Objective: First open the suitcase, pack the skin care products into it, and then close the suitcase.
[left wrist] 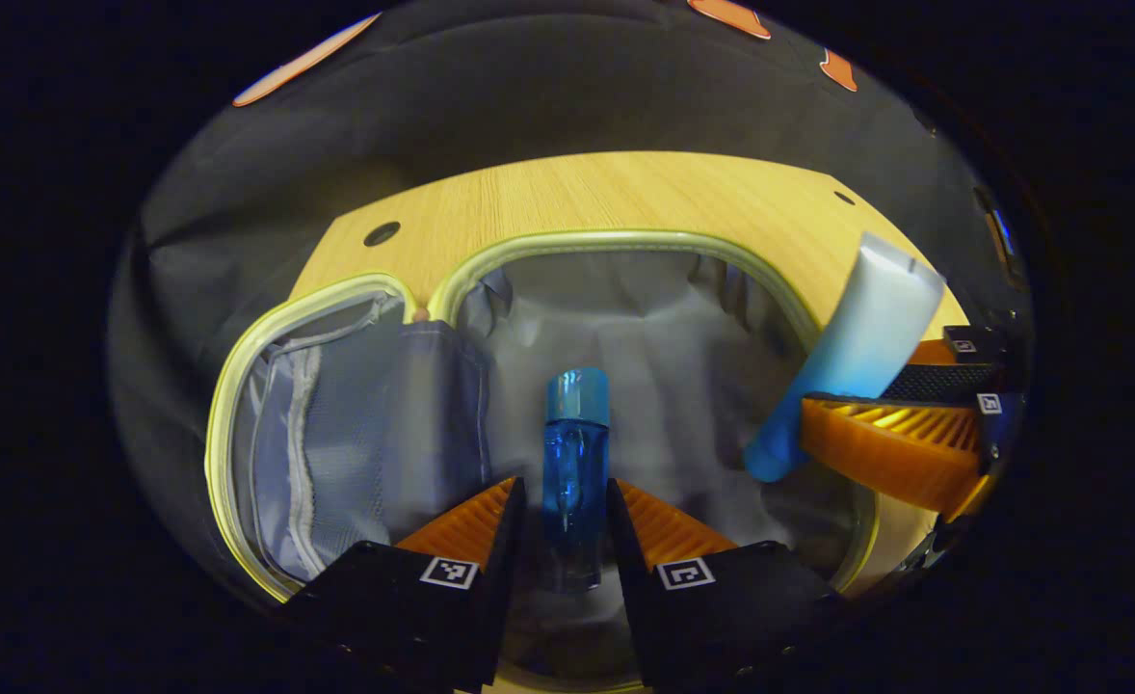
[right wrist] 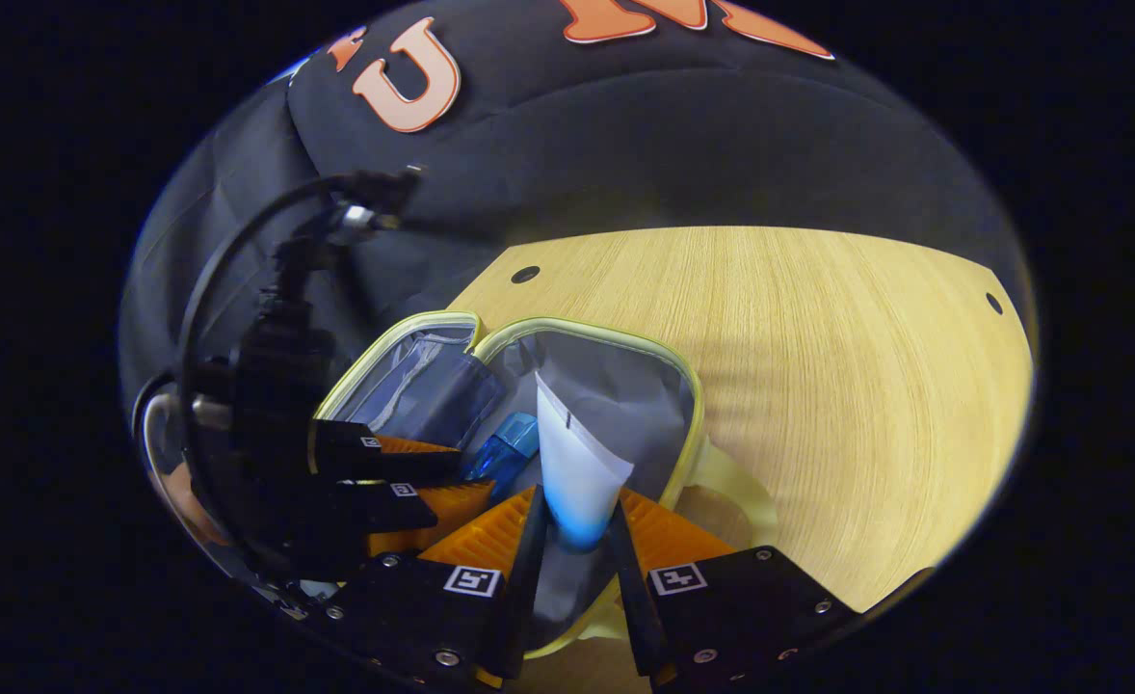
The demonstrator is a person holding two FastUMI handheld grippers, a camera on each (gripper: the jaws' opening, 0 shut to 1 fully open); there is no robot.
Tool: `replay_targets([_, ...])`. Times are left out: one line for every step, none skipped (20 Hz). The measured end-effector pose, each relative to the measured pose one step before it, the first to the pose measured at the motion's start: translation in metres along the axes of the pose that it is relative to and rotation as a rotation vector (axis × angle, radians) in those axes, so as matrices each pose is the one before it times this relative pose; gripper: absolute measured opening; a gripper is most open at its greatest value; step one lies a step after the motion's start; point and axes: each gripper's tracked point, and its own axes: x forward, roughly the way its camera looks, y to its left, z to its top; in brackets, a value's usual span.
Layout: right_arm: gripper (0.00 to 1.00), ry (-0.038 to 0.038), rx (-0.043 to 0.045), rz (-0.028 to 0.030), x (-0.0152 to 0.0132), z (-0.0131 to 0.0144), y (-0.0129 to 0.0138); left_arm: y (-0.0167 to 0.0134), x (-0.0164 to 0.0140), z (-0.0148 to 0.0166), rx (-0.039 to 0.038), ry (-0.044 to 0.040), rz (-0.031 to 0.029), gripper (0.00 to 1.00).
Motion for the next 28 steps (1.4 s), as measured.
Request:
replay_targets([0.42,0.00968,0.01249,-0.00231,0.00112,-0.00023,0.00071,0.00354,-0.0086,0.00096,-0.01214,-0.0251,-0.00012,0.56])
replay_targets([0.42,0.00411,0.01008,-0.00456,-0.00073,-0.00065,0.00033,0.00288,-0.00528,0.00185,-0.01168,-0.02391,0.00308,0.59])
replay_targets([0.42,0.00566,0.00399,-0.00381,-0.00022,-0.0003,0.00035,0.00079,-0.01034,0.0018,-0.01235,-0.01902,-0.00478,0.62])
replay_targets([0.42,0.00799,0.00015,-0.01112,0.00009,-0.00049,-0.0019,0.00233,-0.00714,0.00243,-0.00748,-0.01468,0.00616,0.66])
replay_targets([0.42,0.00971,0.00549,-0.00259,-0.00118,0.00046,0.00049,0.0052,-0.00536,0.00058,-0.00218,-0.01273,0.01293,0.73])
replay_targets([0.42,0.02613,0.02083,0.0119,-0.00197,-0.00393,0.00418,0.00695,-0.00577,0.00314,-0.00321,-0.01978,0.0216,0.74])
replay_targets([0.42,0.03259,0.02048,0.01035,-0.0003,-0.00624,0.00424,0.00421,-0.00698,0.00721,-0.00439,-0.0239,0.02108,0.75])
replay_targets([0.42,0.01679,-0.00689,-0.00225,0.0017,-0.00505,0.00255,0.00468,-0.00442,0.00622,-0.00694,-0.01585,0.01779,0.75])
replay_targets([0.42,0.00454,-0.01578,-0.01138,0.00076,-0.00088,-0.00138,0.0069,-0.00387,0.00543,-0.01286,-0.01278,0.02097,0.75])
replay_targets([0.42,-0.00221,-0.00207,0.00113,-0.00165,0.00098,0.00036,0.0069,-0.00162,0.00402,-0.01755,-0.00837,0.01581,0.75])
replay_targets([0.44,-0.00298,0.01205,0.00453,-0.00015,0.00117,0.00173,0.00976,-0.00281,-0.00078,-0.02452,-0.00837,0.01432,0.75])
replay_targets([0.47,0.00336,0.01432,0.0074,0.00133,-0.00127,0.00518,0.01221,-0.00402,0.00087,-0.02541,-0.01254,0.02157,0.75])
replay_targets([0.57,-0.00311,0.00589,-0.00885,0.00168,0.00049,0.00008,0.01073,0.00028,-0.00242,-0.02541,-0.0096,0.01416,0.83])
replay_targets([0.57,-0.00536,-0.00082,-0.01255,-0.00016,0.00064,-0.00323,0.01173,-0.00212,-0.00016,-0.03039,-0.01259,0.02241,0.83])
replay_targets([0.6,-0.00544,-0.00059,-0.00926,-0.0026,0.0019,-0.00224,0.01373,-0.00072,-0.00007,-0.03186,-0.00962,0.01159,0.83])
replay_targets([0.61,-0.01239,-0.00121,-0.00844,-0.00195,0.00271,-0.00213,0.01116,0.00085,-0.00053,-0.02821,-0.00348,0.01405,0.83])
replay_targets([0.66,-0.0202,-0.00241,-0.00807,-0.00428,0.00466,-0.00146,0.0117,0.00193,-0.00123,-0.02032,-0.00856,0.00995,0.83])
replay_targets([0.63,-0.0278,-0.00341,-0.01189,-0.00204,0.00559,-0.00187,0.01218,-0.00187,0.00027,-0.00797,-0.00405,0.01577,0.83])
replay_targets([0.77,-0.02711,-0.00034,-0.01067,-0.00327,0.00656,-0.00217,0.01515,-0.0023,0.00361,-0.0021,-0.01155,0.01588,0.84])
replay_targets([0.8,-0.03027,0.00273,-0.0096,-0.00739,0.00643,-0.00241,0.01438,-0.00046,0.00328,-0.00368,-0.01192,0.01283,0.84])
replay_targets([0.87,-0.04075,0.00171,-0.01361,-0.00946,0.00993,-0.00472,0.01306,0.00241,0.00108,-0.01281,-0.0128,0.01203,0.84])
replay_targets([0.9,-0.04613,0.00054,-0.01174,-0.00991,0.01067,-0.00698,0.01101,-0.00012,0.00203,-0.02029,-0.01055,0.00466,0.84])
replay_targets([0.95,-0.03934,-0.00235,-0.01842,-0.00769,0.01196,-0.00447,0.01058,-0.00333,0.00379,-0.02435,-0.01143,0.01085,0.9])
replay_targets([0.95,-0.03784,-0.007,-0.02062,-0.00592,0.01146,-0.00224,0.01099,0.00033,0.00249,-0.02679,-0.00114,0.01007,0.97])
replay_targets([0.95,-0.02869,-0.00749,-0.02101,-0.00629,0.00988,-0.00561,0.01361,0.00177,0.00054,-0.02971,-0.00217,0.01044,1.0])
replay_targets([0.95,-0.0266,-0.00699,-0.0182,-0.01254,0.01075,-0.00587,0.01367,0.00351,0.00202,-0.03324,-0.00288,0.01109,1.0])
replay_targets([0.95,-0.02604,-0.00673,-0.01824,-0.0086,0.00982,-0.00562,0.01563,0.00322,-0.00015,-0.03356,0.00242,0.00589,1.0])
replay_targets([0.95,-0.02636,-0.00706,-0.01796,-0.00797,0.00914,-0.00514,0.01204,0.00266,-0.00007,-0.03455,0.00097,0.00517,1.0])
